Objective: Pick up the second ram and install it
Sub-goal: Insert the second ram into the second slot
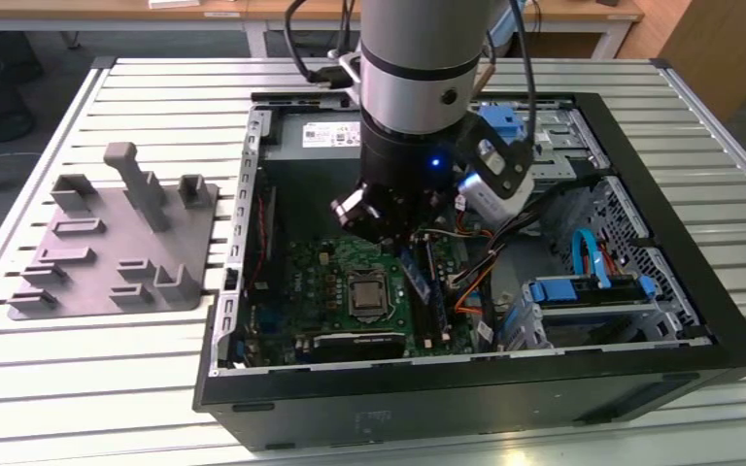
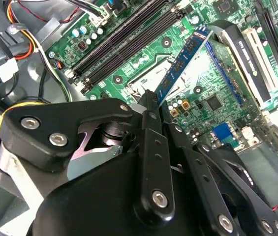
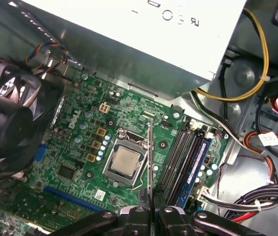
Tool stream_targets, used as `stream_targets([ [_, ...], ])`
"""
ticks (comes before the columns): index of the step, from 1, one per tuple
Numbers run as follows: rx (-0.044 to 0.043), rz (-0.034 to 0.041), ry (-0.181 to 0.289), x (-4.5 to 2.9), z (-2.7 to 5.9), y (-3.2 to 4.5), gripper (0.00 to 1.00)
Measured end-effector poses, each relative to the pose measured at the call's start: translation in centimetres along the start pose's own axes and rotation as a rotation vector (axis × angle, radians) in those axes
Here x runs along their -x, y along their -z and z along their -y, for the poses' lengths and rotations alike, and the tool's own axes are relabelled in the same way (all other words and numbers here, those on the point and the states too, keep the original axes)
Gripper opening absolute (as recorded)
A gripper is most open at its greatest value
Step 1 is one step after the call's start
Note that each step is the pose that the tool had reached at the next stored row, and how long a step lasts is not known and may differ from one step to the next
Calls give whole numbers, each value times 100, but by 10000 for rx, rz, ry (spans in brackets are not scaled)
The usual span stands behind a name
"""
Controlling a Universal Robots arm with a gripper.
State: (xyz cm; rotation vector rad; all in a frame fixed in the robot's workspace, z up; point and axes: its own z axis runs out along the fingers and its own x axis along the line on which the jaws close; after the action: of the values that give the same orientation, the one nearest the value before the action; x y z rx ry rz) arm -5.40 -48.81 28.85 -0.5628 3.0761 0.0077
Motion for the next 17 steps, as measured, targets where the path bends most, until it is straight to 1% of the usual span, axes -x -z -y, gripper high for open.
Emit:
stream_targets([
  [17,-22,3,-1482,0,0,-5,14],
])
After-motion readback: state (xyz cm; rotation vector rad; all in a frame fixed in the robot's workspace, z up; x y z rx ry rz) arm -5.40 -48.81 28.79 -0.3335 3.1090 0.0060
